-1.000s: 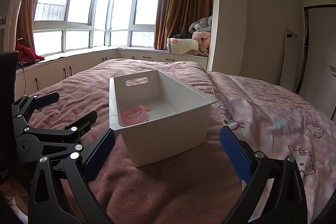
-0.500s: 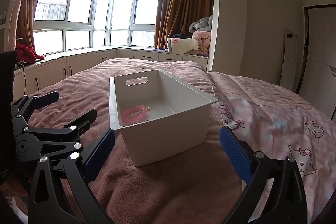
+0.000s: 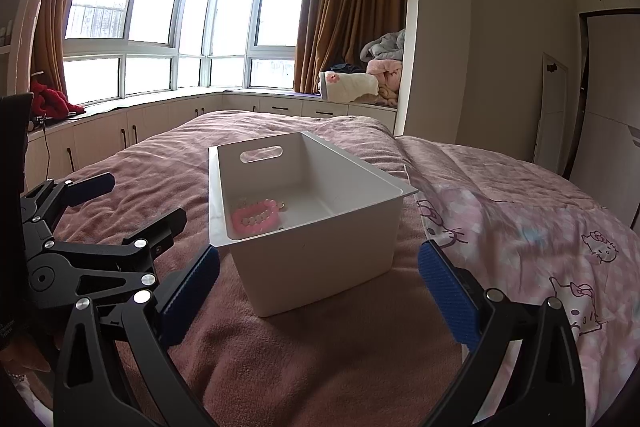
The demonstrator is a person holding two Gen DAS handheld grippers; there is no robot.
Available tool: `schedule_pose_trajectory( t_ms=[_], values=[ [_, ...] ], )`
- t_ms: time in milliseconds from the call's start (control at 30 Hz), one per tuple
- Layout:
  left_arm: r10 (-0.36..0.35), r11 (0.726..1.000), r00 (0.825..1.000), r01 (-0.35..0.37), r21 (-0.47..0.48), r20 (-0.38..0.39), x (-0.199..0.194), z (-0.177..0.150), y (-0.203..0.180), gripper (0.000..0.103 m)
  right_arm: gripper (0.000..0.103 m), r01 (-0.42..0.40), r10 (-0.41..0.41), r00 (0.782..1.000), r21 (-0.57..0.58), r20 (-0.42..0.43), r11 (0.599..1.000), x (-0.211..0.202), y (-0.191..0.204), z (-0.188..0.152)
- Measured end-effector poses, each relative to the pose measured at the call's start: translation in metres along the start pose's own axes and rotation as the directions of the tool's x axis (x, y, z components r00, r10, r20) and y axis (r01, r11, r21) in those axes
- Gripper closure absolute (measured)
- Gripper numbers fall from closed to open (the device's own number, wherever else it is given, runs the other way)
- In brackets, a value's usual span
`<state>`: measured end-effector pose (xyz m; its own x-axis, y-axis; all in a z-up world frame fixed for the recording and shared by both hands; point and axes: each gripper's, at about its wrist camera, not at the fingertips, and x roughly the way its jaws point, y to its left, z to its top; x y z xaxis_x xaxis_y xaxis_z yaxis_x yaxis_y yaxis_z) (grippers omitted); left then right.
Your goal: Organize jewelry
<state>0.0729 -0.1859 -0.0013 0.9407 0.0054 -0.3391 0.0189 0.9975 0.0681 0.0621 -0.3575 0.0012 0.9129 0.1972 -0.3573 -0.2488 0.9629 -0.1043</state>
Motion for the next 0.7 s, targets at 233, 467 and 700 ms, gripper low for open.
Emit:
schedule_pose_trajectory(
  t_ms=[233, 467, 700],
  values=[
    [0.006, 1.000, 1.000, -0.007, -0.010, -0.010, 0.0010, -0.0002, 0.0015, 0.004, 0.005, 0.001, -0.001, 1.000, 0.000, -0.001, 1.000, 0.0001, 0.0004, 0.0003],
    [0.005, 1.000, 1.000, -0.005, -0.013, -0.016, 0.0012, -0.0006, 0.0024, 0.004, 0.005, 0.001, -0.001, 1.000, -0.005, -0.002, 1.000, 0.0002, 0.0005, -0.0006],
    [0.007, 1.000, 1.000, -0.007, -0.012, -0.020, 0.0017, -0.0005, 0.0023, 0.004, 0.005, -0.001, 0.001, 1.000, -0.012, -0.006, 1.000, 0.0013, 0.0012, -0.0011]
  ],
)
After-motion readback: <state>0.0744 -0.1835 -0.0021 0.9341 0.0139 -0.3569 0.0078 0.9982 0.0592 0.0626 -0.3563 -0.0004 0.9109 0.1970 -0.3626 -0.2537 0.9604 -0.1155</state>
